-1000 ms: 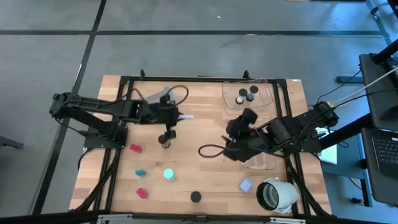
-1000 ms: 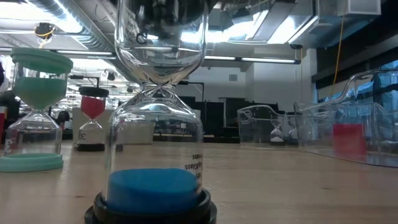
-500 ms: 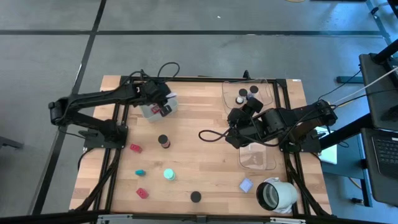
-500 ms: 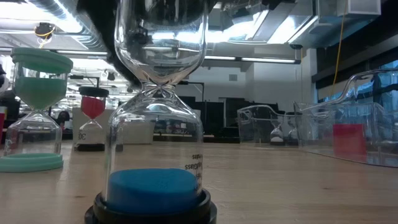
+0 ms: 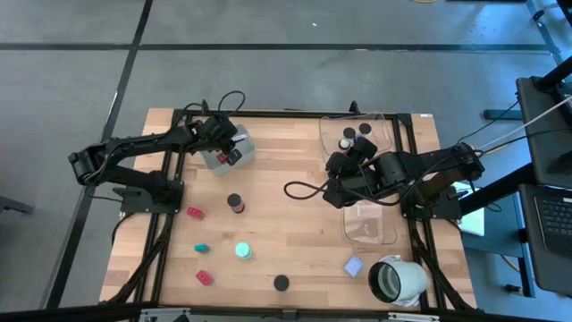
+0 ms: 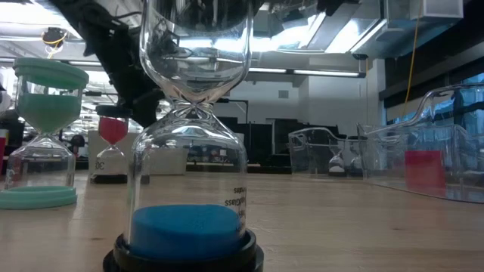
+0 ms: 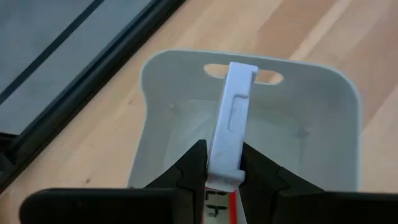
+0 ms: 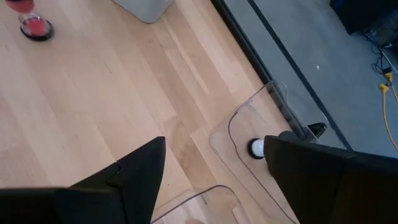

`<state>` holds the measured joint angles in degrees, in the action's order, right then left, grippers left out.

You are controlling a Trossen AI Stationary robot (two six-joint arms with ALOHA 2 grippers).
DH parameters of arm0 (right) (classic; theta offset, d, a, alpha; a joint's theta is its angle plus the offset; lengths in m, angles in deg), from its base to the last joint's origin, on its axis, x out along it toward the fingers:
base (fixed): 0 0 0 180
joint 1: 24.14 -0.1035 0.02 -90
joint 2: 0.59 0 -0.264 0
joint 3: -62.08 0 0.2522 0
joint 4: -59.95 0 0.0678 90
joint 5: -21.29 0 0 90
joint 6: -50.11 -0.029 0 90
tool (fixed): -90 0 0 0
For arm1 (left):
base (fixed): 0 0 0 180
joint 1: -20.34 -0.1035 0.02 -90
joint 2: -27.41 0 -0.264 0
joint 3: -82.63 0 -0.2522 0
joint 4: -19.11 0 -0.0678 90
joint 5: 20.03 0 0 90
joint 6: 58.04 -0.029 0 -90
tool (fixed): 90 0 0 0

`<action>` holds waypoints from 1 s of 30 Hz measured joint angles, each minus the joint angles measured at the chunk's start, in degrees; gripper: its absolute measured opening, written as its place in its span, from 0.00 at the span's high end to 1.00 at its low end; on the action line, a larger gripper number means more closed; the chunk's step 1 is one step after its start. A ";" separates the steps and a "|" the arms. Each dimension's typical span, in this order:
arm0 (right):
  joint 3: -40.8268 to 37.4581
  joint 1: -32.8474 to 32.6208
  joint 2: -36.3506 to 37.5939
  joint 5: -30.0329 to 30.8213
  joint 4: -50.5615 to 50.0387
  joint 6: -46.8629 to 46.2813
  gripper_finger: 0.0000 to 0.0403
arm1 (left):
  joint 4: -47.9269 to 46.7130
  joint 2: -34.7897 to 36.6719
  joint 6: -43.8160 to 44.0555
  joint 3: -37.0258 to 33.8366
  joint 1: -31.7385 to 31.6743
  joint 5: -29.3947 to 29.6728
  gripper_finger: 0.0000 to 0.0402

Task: Pick & Place Office items
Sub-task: Put the white digital clock into the gray bin

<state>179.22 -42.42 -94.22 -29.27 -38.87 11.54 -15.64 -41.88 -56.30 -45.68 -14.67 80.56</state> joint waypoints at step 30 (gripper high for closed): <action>0.00 -0.17 -0.02 0.07 0.22 -1.38 0.31 | -12.57 -0.07 3.41 -0.06 -1.26 -5.35 0.83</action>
<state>179.22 -42.60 -94.24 -29.20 -38.65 10.17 -28.21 -41.95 -52.89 -45.74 -15.93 75.21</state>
